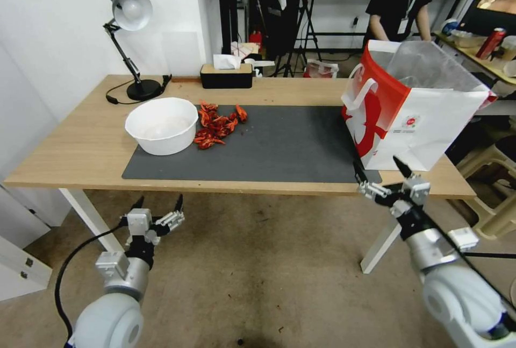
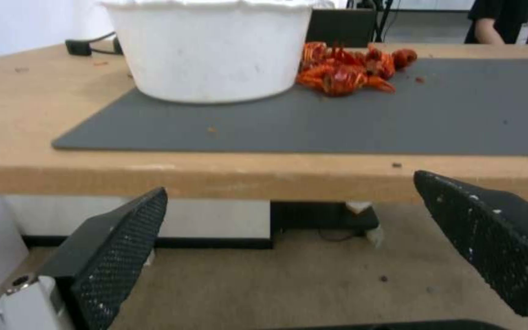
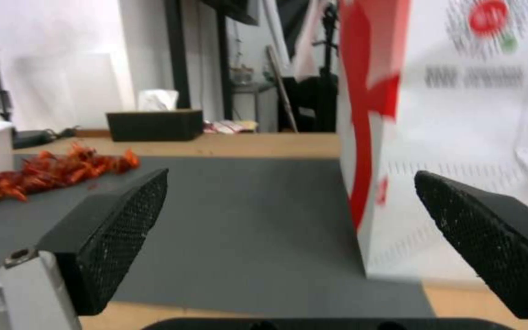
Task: Close the takeout container lid, then place the container into the takeout bag.
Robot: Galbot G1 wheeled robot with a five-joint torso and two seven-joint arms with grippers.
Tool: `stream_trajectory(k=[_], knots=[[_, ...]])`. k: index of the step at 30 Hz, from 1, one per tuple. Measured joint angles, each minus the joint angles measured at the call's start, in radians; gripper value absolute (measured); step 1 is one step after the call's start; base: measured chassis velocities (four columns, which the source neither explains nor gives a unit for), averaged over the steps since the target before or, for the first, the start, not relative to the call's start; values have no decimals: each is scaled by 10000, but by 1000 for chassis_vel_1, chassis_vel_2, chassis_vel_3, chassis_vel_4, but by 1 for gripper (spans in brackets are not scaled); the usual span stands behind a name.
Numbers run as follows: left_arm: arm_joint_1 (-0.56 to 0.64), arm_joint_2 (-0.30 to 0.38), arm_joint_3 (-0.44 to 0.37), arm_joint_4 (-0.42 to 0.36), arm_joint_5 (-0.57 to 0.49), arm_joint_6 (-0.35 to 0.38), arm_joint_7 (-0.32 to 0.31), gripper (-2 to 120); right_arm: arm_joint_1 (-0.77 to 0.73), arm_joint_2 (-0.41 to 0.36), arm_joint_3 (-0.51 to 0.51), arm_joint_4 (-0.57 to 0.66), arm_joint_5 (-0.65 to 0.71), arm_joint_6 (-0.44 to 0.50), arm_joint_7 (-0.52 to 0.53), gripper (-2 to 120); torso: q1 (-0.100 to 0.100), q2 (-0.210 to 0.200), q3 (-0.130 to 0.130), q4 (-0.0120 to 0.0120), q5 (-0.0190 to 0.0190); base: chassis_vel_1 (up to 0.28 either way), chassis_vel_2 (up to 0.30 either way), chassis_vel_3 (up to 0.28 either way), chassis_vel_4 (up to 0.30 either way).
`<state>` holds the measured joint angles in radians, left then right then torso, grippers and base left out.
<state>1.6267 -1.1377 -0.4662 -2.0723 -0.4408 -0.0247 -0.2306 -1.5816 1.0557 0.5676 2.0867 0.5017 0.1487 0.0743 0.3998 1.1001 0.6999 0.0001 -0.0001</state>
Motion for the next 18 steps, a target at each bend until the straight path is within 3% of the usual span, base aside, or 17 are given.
stream_trajectory(k=[18], knots=[[-76, -156, 77, 253, 120, -521, 24, 100, -651, 726, -430, -528, -263, 353, 364, 100, 2, 0, 1, -1, 0, 0, 0, 0, 0]])
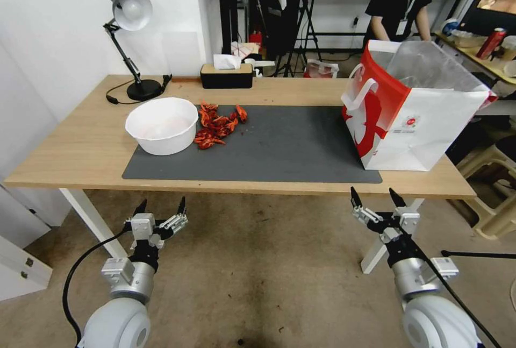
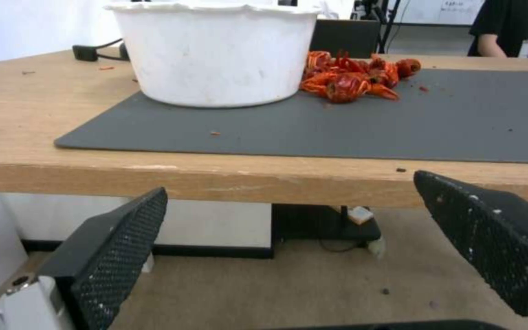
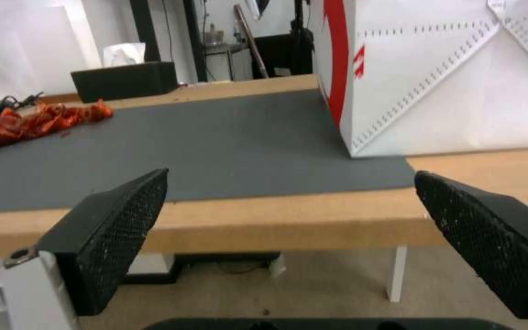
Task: Close the takeout container lid, then place the container into the takeout bag.
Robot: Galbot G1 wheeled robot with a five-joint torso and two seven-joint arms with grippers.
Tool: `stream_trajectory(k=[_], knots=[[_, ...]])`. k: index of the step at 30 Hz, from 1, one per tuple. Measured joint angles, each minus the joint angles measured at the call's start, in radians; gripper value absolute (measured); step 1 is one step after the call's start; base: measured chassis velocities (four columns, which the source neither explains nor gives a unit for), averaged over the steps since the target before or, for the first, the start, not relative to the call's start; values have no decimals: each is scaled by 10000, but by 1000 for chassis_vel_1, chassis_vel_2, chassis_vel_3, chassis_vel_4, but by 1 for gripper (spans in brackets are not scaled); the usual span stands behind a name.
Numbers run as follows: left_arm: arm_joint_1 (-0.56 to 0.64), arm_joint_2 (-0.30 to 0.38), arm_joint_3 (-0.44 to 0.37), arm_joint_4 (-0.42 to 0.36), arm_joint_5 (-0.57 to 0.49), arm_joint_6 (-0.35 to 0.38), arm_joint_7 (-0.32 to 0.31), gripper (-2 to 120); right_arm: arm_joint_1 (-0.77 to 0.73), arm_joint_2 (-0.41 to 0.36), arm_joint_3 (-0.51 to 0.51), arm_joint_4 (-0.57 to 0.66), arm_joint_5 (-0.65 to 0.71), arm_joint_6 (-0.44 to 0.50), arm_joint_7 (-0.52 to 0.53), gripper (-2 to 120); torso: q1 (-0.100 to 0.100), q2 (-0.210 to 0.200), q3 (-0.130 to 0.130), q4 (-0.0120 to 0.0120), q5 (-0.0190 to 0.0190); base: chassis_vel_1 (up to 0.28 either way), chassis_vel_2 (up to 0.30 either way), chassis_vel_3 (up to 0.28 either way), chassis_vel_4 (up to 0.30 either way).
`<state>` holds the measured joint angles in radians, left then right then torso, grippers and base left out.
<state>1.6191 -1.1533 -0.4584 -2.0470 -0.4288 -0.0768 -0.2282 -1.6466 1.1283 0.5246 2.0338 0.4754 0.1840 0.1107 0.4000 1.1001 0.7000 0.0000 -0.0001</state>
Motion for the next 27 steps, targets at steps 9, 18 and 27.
stream_trajectory(k=[9, 18, 27], knots=[[72, -9, 91, 25, 221, -77, 57, 100, -95, 115, -180, -73, -147, 121, -27, 100, 0, -1, 0, 0, 0, 0, 0, 0, 0], [77, -5, 97, 29, 230, -72, 41, 100, -85, 112, -183, -74, -148, 122, -25, 100, 0, -1, 0, 0, 1, 0, 0, 0, 0], [78, 0, 98, 30, 229, -64, 33, 100, -78, 108, -183, -74, -147, 122, -25, 100, -1, -1, 0, 1, 1, 0, 0, 0, 0]])
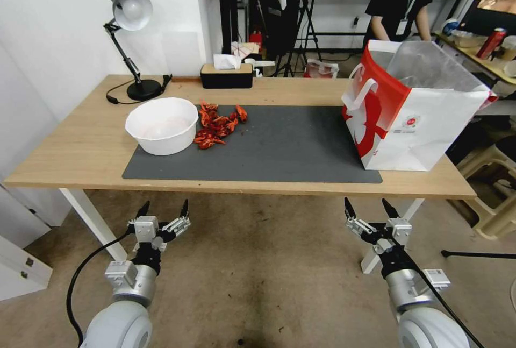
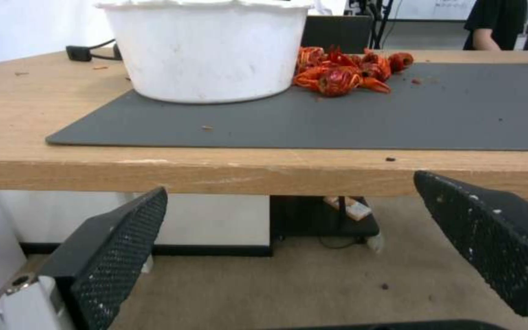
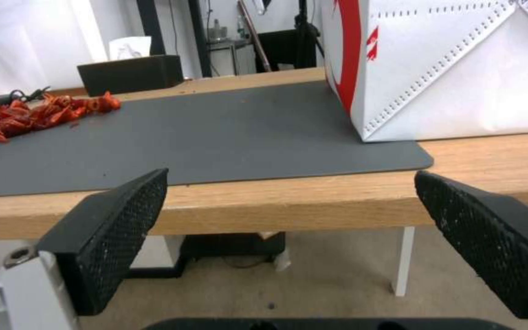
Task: Close the takeout container lid, then place the container into the takeout bag.
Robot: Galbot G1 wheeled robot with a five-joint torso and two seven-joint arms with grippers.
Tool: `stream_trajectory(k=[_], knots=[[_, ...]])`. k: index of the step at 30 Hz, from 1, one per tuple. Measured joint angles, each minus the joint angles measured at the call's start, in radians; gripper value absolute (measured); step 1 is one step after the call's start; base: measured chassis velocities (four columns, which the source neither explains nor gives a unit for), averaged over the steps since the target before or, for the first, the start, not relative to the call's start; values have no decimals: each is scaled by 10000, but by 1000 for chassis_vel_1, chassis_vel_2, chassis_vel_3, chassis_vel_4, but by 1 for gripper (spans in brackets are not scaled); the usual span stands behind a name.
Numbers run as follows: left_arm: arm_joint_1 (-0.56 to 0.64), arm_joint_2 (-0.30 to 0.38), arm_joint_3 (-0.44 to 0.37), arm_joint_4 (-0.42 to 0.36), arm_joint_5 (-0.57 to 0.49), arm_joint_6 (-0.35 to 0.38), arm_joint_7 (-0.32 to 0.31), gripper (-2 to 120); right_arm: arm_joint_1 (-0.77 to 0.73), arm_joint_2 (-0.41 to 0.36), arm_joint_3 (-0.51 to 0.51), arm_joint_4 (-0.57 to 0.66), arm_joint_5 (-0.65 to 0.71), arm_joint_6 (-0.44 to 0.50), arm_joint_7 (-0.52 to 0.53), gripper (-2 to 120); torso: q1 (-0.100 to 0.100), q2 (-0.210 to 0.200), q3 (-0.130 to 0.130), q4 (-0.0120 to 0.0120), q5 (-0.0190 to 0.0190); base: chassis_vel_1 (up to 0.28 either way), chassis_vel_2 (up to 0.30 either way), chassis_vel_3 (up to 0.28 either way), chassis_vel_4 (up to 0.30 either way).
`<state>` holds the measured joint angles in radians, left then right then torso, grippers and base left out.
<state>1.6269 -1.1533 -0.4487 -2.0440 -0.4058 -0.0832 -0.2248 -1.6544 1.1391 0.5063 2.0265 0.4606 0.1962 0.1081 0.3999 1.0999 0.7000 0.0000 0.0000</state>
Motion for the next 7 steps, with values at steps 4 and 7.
stream_trajectory(k=[4, 7], knots=[[-1, 2, 0, 0, 0, 2, -1, 100, 1, -2, 1, 0, 1, 0, 0, 100, 1, 0, 0, 0, 0, 0, 0, 0, 0], [-1, 2, -1, 0, -1, 4, -3, 100, 3, -4, 2, 1, 3, 0, 0, 100, 0, 0, 0, 0, 0, 0, 0, 0, 0]])
